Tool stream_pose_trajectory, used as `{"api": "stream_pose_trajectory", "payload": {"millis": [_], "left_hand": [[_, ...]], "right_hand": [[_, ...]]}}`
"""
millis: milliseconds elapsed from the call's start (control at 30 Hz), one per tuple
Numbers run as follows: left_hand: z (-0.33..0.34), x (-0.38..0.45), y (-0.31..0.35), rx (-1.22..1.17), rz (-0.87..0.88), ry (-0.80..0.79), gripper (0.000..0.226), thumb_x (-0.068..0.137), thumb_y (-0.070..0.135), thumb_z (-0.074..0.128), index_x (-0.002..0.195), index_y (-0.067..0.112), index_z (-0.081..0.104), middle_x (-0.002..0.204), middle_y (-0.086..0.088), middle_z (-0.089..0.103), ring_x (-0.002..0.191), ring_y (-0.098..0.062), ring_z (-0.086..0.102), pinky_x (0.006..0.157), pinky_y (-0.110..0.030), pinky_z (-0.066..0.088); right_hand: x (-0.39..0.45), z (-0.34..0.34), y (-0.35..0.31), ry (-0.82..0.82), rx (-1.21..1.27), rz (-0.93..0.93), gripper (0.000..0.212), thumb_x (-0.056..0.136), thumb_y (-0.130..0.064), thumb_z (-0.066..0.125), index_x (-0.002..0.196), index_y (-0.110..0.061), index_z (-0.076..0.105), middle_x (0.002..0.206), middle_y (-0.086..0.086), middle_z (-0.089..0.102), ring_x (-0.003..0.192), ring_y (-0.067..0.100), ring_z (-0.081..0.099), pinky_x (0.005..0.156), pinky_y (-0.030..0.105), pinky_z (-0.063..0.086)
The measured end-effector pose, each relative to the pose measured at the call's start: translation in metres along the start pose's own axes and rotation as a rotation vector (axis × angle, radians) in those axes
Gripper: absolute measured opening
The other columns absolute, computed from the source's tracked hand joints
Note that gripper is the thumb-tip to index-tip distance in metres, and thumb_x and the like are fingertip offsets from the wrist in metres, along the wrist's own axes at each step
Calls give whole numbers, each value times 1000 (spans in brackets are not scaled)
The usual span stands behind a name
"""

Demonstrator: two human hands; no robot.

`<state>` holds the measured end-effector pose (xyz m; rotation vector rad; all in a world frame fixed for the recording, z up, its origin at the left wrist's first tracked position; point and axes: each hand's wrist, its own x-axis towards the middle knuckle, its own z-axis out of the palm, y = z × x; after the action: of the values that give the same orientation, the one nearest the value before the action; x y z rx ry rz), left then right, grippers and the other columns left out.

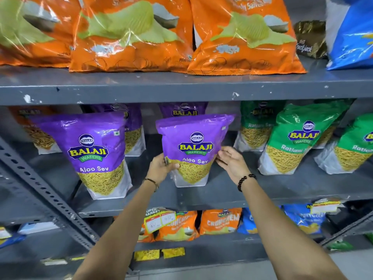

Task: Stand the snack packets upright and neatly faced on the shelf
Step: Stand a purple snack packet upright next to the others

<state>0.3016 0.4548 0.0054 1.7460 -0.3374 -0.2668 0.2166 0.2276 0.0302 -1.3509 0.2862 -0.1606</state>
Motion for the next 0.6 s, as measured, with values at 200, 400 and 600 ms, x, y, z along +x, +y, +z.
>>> {"api": "stream_pose_trajectory", "payload": {"millis": [200, 400, 600], "left_hand": [[9, -24, -21, 167, -147, 34, 49, 64, 15, 82, 103, 13, 53, 107, -3, 62, 98, -19, 57, 75, -5, 45], [24, -36, -37, 276, -233, 56, 64, 63, 11, 83, 119, 7, 52, 124, -10, 60, 117, -27, 52, 105, -43, 39], [23, -43, -41, 269, -254, 117, 57, 65, 11, 81, 115, 8, 53, 121, -11, 63, 115, -29, 54, 106, -50, 41]], "right_hand": [[4, -1, 38, -110, -267, 155, 61, 75, 16, 59, 131, -1, 43, 125, 14, 59, 106, 20, 57, 91, 30, 49], [6, 10, 71, -100, -566, 177, 84, 62, -8, 78, 136, -18, 39, 134, 1, 54, 124, 20, 50, 108, 42, 39], [-5, 15, 72, -65, -596, 123, 76, 65, -13, 79, 132, -20, 44, 131, 4, 58, 121, 23, 53, 106, 44, 41]]}}
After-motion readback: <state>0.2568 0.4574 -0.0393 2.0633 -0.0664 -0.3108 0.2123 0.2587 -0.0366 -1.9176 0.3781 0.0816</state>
